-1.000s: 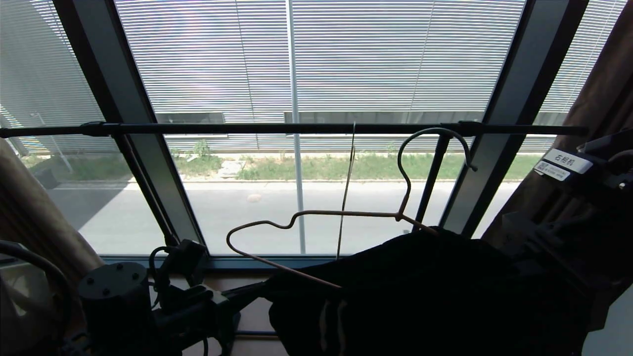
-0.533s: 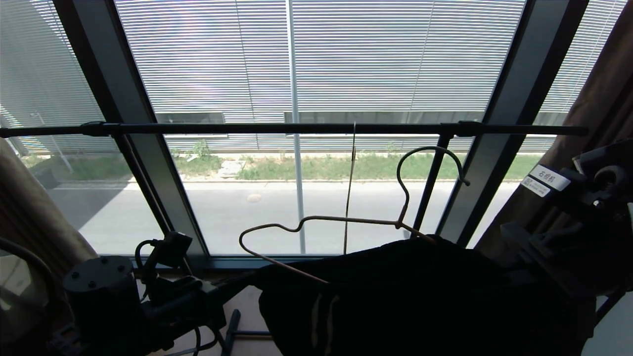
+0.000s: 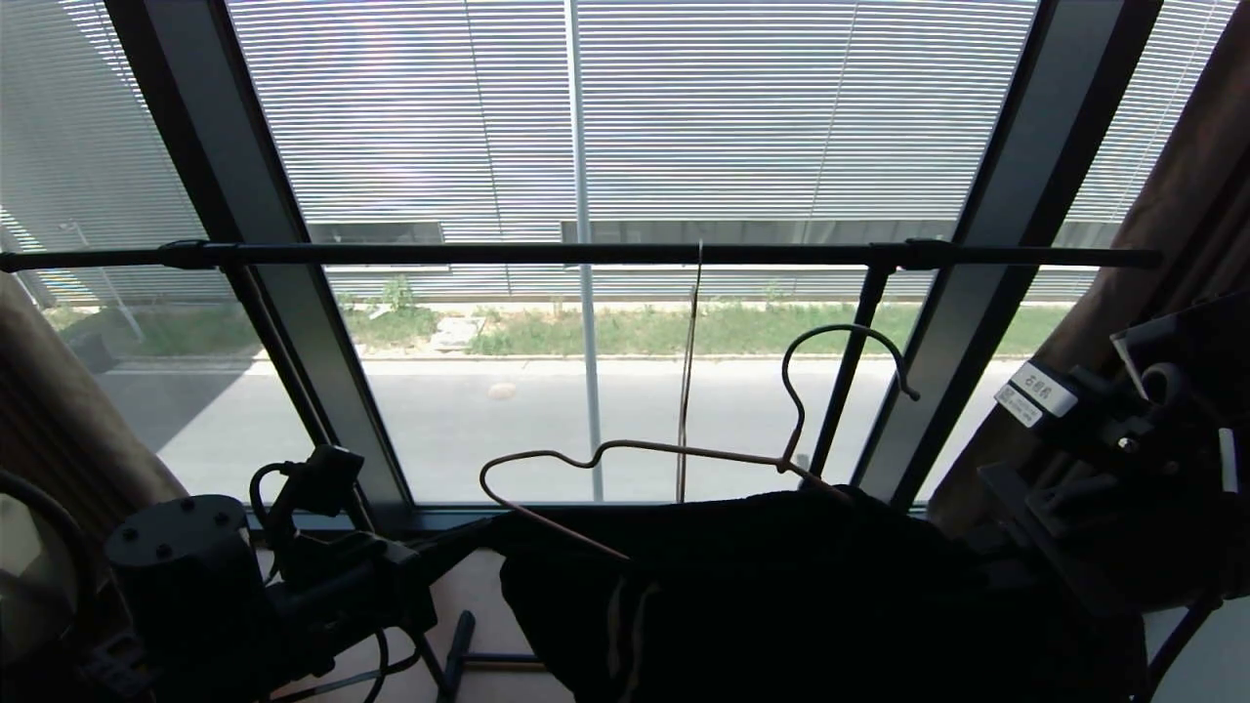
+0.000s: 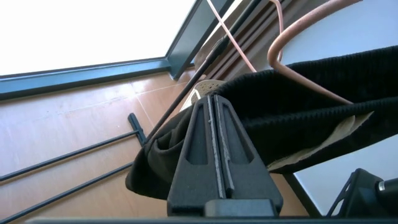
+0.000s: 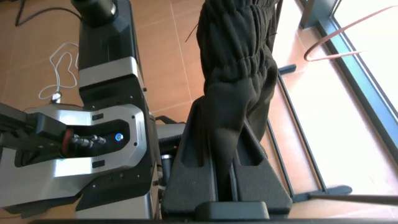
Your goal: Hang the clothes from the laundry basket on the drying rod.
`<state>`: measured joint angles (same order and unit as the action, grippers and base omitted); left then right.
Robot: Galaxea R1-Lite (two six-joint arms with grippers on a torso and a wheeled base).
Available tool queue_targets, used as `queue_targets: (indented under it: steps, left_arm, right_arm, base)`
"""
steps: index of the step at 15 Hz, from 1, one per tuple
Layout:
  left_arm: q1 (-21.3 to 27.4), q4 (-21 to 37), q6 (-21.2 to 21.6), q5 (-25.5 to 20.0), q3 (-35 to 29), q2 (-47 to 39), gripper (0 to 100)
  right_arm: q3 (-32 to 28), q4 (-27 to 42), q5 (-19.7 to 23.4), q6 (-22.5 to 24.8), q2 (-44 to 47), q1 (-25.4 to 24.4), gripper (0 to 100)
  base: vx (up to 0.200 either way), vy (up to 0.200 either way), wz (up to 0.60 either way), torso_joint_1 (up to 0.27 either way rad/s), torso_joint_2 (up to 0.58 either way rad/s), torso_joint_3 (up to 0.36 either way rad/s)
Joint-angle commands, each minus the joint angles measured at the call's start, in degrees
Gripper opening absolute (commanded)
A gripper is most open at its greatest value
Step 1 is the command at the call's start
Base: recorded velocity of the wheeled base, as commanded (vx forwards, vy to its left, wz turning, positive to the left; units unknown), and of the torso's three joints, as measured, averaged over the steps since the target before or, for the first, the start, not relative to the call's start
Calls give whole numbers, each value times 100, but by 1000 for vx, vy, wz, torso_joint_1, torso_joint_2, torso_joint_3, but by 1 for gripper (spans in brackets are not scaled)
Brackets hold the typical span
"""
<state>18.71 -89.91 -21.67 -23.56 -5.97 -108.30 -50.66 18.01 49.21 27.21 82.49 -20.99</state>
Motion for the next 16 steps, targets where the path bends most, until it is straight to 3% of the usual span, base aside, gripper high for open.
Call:
queue_targets:
  steps: [1,8,10,16]
  left_arm:
    - [1,-9,-3,-8,-9,55,0]
    - [1,-9,-3,-8,-62,116,0]
    - [-17,-9,-3,-8,-71,116,0]
    - [-105,-9,-3,-8,-123,134,0]
  right_arm:
    - [65,1,-131,4,12,-107,0]
    - [224,28,-369,4,56,-274,0]
    - [250,151,-703,4,56,-406,0]
    - [224,370,-773,4,56,-564,0]
  base:
    - [0,0,0,0,0,0]
    - [0,0,0,0,0,0]
    - [0,0,0,0,0,0]
    - [0,0,0,0,0,0]
